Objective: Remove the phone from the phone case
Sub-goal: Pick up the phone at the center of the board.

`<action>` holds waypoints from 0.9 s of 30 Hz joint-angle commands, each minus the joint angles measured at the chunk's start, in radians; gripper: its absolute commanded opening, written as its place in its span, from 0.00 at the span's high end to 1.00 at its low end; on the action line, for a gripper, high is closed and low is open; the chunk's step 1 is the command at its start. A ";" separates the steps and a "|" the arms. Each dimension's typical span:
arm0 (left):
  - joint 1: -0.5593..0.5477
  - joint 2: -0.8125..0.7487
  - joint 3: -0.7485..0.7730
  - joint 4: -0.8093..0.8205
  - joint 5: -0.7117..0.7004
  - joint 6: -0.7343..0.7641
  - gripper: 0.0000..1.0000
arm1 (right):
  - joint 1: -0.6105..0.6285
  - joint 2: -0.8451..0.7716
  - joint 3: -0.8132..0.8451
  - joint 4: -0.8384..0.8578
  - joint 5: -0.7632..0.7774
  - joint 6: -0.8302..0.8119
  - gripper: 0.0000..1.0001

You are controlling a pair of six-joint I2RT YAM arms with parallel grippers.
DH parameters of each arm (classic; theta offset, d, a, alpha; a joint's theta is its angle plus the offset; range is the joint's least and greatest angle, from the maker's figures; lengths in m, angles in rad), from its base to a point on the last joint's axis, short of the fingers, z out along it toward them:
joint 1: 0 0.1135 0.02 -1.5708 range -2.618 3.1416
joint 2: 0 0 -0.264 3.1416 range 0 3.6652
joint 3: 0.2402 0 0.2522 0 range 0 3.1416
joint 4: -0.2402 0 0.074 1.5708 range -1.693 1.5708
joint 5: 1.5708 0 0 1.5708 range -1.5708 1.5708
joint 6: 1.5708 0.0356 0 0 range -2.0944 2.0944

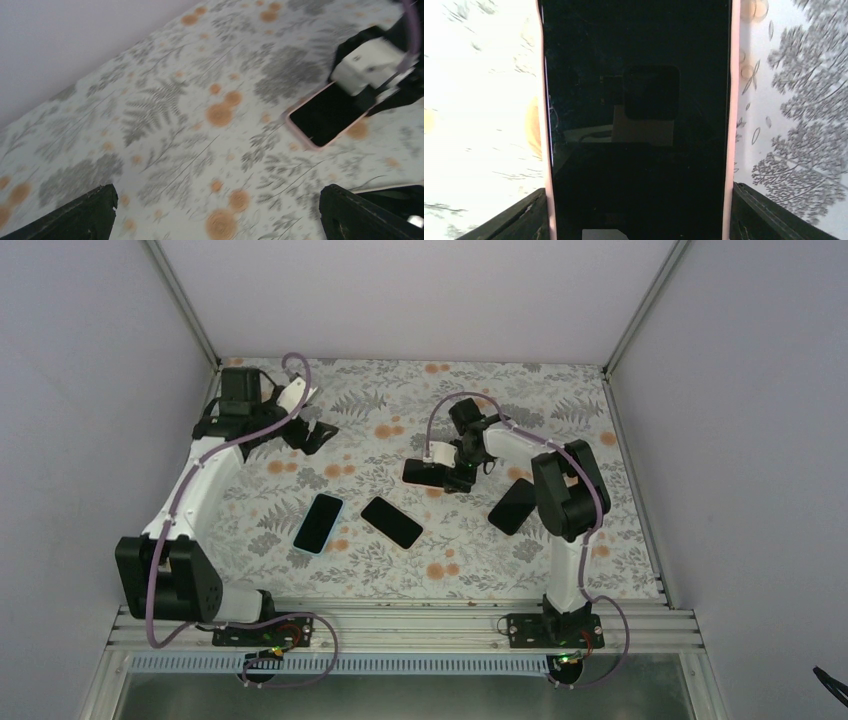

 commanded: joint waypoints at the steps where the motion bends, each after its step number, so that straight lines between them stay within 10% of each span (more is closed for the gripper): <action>1: -0.051 0.165 0.158 -0.199 0.161 -0.001 0.00 | 0.061 -0.131 0.000 0.060 -0.004 0.057 0.44; 11: -0.116 0.480 0.342 -0.415 0.332 0.021 0.00 | 0.131 -0.179 0.069 0.064 0.043 0.117 0.47; 27: -0.178 0.554 0.369 -0.428 0.354 -0.005 0.01 | 0.222 -0.109 0.229 0.045 0.073 0.157 0.47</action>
